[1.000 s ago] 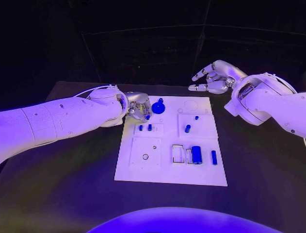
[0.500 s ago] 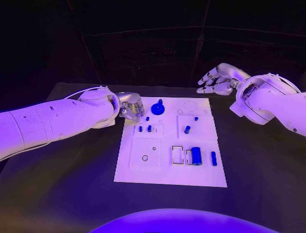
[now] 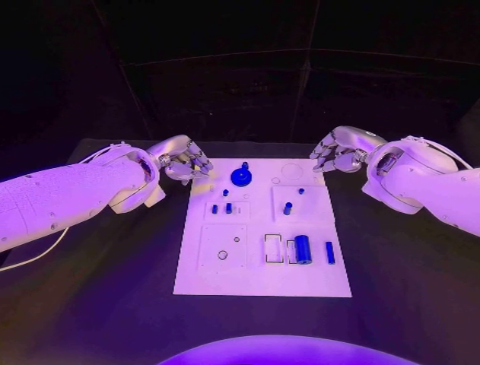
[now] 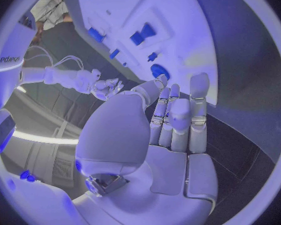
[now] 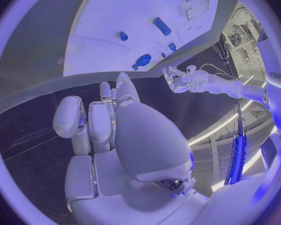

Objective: Assemble the parts on the task board

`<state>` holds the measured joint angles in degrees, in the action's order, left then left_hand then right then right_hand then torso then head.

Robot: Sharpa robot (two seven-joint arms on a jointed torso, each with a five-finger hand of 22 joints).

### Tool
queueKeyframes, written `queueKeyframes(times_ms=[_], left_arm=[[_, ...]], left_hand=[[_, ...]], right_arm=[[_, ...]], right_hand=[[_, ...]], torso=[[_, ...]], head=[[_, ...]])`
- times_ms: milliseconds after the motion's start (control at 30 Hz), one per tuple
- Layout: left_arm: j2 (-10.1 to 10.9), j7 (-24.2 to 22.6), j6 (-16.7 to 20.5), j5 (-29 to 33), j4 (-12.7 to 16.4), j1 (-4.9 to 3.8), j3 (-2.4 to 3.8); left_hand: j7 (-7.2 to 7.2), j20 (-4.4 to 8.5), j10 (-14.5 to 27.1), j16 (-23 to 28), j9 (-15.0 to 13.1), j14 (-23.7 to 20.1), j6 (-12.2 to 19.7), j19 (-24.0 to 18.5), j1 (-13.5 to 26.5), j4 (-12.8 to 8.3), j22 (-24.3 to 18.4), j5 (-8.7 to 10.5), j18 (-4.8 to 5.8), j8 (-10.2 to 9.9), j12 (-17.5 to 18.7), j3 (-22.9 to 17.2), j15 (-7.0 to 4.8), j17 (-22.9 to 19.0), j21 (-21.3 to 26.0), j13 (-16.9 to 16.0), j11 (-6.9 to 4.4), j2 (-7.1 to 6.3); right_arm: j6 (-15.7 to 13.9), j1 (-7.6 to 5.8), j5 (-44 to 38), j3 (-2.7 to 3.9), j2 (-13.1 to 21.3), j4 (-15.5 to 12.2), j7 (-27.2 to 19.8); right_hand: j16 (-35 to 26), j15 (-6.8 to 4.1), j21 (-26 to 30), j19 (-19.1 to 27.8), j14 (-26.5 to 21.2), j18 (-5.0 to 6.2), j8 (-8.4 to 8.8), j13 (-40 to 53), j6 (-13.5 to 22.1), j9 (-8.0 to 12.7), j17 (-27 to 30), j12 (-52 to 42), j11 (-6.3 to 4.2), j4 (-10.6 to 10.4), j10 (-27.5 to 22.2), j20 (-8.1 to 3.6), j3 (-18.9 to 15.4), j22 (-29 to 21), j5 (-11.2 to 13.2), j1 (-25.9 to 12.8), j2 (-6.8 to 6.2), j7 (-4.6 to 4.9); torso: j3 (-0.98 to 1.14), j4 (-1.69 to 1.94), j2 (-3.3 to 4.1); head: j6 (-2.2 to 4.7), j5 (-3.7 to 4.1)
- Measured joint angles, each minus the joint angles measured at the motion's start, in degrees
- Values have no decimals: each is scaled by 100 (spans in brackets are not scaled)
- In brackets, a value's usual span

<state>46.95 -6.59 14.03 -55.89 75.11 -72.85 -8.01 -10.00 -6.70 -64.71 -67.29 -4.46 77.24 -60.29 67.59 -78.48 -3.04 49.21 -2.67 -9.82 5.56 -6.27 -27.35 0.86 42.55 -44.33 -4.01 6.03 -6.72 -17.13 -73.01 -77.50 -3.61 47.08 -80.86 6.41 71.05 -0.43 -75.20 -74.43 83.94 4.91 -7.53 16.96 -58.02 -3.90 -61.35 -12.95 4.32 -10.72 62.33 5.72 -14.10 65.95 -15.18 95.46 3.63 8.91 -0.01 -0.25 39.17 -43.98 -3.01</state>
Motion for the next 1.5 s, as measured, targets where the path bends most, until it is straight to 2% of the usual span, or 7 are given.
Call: queueKeyframes(times_ms=[67,133,267,500,767,1133,1500], left_arm=[[57,-374,128,806,98,-1,-3],[95,-681,167,1554,197,-2,-7],[149,-1304,161,3114,415,4,-14],[184,-1911,87,4638,582,14,-18],[194,-2146,42,5241,635,18,-19],[205,-2275,30,5490,667,20,-20],[208,-2310,30,5553,668,20,-20]], left_hand=[[26,-3,-55,340,0,-233,-35,-133,18,19,-125,0,3,0,-23,-18,-2,-532,181,-1,-10,54],[26,4,-92,534,0,-360,-35,-184,17,19,-177,0,3,0,-79,-18,-3,-822,262,-12,-30,78],[26,-5,-92,733,9,-512,-35,-234,53,30,-234,0,3,0,-112,-7,-8,-1115,356,-12,-31,114],[26,-3,-92,855,13,-560,-34,-273,77,67,-284,0,5,0,-145,34,-4,-1304,413,-18,-31,138],[27,-3,-92,909,18,-612,-34,-273,80,88,-320,0,6,0,-172,125,9,-1387,480,-23,-30,141],[27,-18,-91,960,17,-661,-33,-289,133,114,-355,0,7,23,-195,190,17,-1460,505,-22,-30,140],[27,-18,-91,960,17,-660,-33,-289,133,98,-363,0,7,23,-195,206,18,-1470,545,-22,-30,140]], right_arm=[[10,64,-217,-3,16,-33,-16],[19,115,-389,-2,22,-59,-30],[44,250,-748,-1,18,-91,-53],[86,340,-1089,-3,-85,-66,-82],[187,411,-1238,-2,-220,-19,-115],[380,480,-1342,-2,-306,54,-139],[547,543,-1444,-1,-387,103,-126]], right_hand=[[-25,13,27,12,13,0,28,-88,0,3,18,66,42,15,-42,12,15,-8,48,63,-13,0],[-38,36,66,32,8,0,44,-181,-1,3,54,132,76,15,-76,32,15,-52,66,62,-14,0],[-67,45,93,62,1,0,97,-322,-1,8,70,222,115,31,-171,62,0,-113,100,91,-43,0],[-12,84,93,52,0,0,212,-486,51,13,-28,261,131,74,-196,72,12,-69,121,161,-52,52],[67,105,3,-12,21,-1,289,-714,51,12,-112,309,135,162,-192,135,100,63,348,290,44,52],[66,104,-24,-33,21,-2,289,-805,11,6,-88,309,131,156,-152,114,128,118,350,294,40,51],[102,104,-86,-105,21,-1,311,-968,-129,-1,-114,348,117,179,39,103,295,221,355,391,137,56]], torso=[[0,-3,1],[1,-4,2],[-2,-4,5],[-3,-4,5],[-5,7,5],[-7,7,7],[-4,7,6]], head=[[18,53],[36,103],[81,191],[92,222],[81,229],[59,217],[45,206]])
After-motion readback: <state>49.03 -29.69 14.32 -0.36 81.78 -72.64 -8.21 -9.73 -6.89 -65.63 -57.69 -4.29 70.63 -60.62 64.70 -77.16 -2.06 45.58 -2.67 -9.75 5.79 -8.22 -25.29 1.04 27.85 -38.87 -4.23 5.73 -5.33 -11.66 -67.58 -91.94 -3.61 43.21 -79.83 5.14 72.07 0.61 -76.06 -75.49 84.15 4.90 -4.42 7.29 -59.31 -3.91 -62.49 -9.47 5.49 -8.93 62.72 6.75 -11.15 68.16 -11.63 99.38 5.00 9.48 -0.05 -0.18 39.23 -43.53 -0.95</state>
